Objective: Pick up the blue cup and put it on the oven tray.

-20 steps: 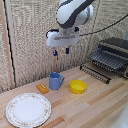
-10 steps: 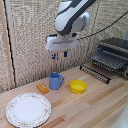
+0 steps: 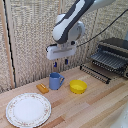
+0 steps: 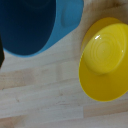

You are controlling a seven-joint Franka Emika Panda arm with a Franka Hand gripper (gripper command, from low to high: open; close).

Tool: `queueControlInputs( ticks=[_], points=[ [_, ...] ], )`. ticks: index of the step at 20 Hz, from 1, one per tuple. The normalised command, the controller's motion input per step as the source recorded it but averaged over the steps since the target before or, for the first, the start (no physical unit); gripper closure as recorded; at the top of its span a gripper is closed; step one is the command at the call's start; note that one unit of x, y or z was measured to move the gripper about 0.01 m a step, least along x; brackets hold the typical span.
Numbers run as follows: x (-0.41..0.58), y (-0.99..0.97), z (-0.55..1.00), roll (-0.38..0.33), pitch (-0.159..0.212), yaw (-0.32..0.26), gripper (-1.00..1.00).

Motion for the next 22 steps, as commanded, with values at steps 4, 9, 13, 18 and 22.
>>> queueControlInputs(
  ticks=[4,9,13,18,22],
  points=[
    [0.417,-0.11,-0.29,-0.021,0.019,0.241,-1.0],
    [0.48,-0.12,-0.22,-0.014,0.0,0.265,-1.0],
    [0.336,-0.09,-0.19,-0.015,0.011,0.238,-1.0],
    [0.026,0.0,-0.13,-0.037,0.071,0.059,1.0],
    [-0.008,0.01,-0.01,-0.017,0.01,-0.133,1.0]
  ],
)
